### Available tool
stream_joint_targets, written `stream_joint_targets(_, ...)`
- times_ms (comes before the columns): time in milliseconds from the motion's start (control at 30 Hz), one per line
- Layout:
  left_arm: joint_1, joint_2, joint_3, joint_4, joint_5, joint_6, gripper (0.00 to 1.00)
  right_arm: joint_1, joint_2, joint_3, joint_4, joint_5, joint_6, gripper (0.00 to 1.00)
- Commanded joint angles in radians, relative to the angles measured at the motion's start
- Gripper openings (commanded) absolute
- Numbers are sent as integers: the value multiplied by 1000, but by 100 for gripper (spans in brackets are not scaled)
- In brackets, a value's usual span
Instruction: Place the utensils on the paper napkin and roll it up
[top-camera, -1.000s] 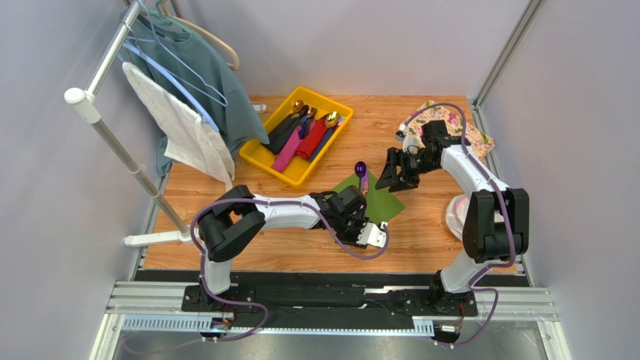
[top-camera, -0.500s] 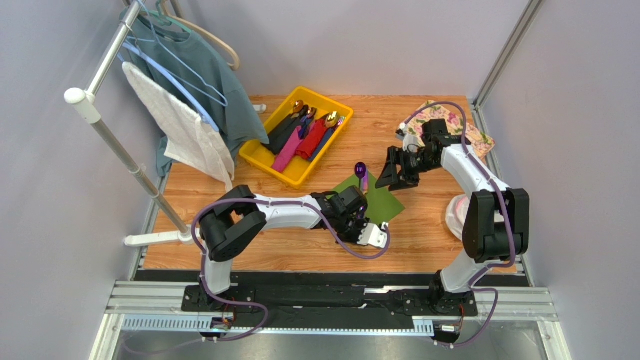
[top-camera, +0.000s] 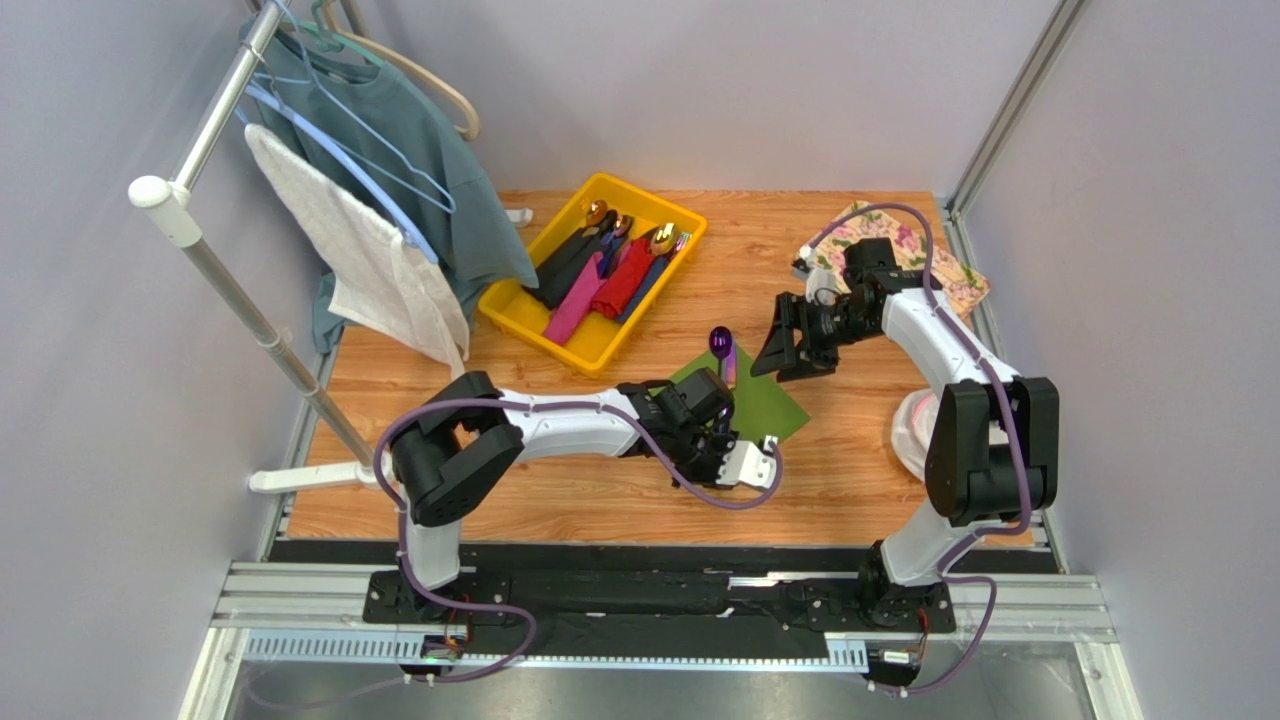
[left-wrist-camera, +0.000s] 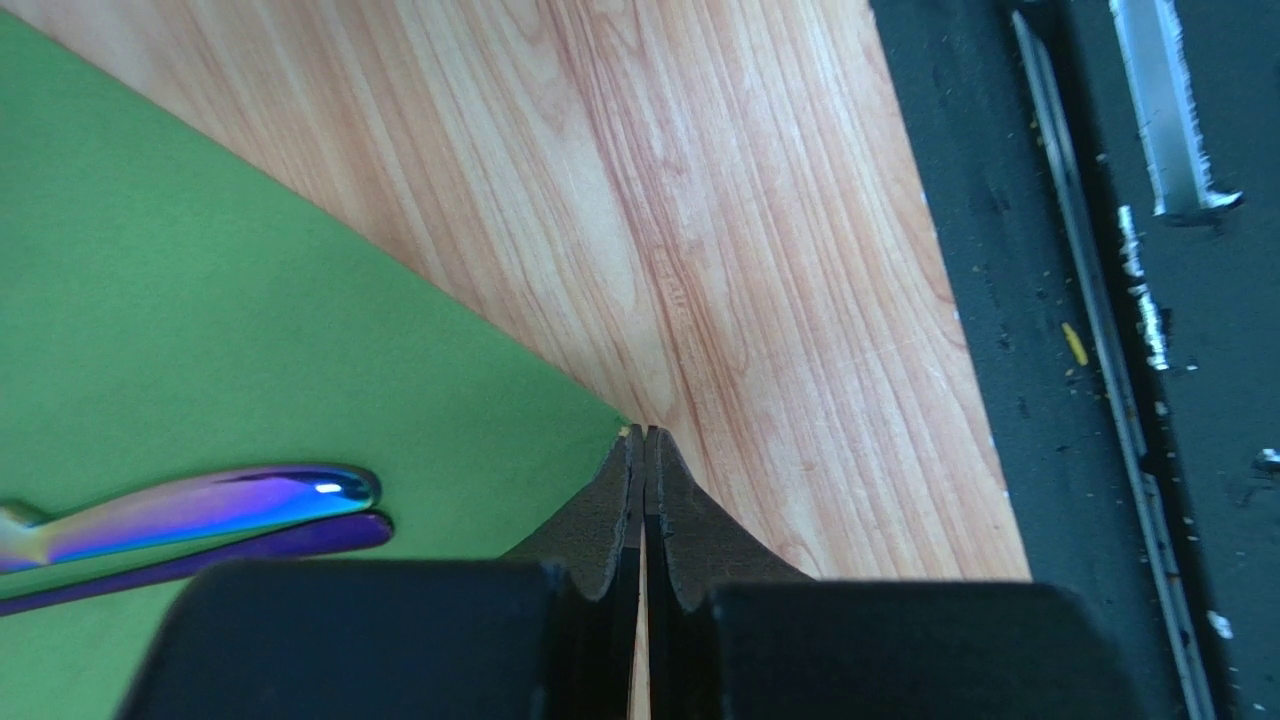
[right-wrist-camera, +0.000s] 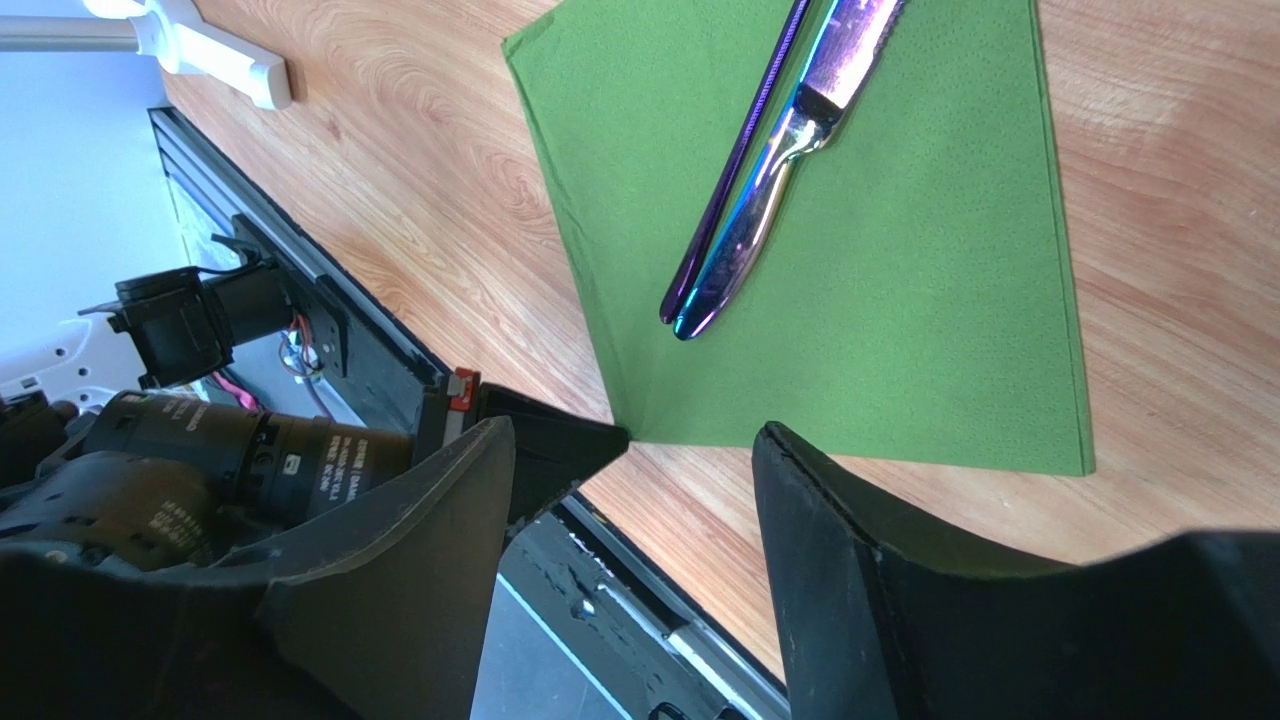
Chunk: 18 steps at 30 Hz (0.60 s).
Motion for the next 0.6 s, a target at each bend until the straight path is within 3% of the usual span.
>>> stream_joint_targets(0,-1,-83,36,-9,63,-59,0,-1,-39,-5,27,-21,25,63)
stream_joint_targets(567,103,-57,121,28,52,-136,0,-1,-53,-71,62,-28,44,59)
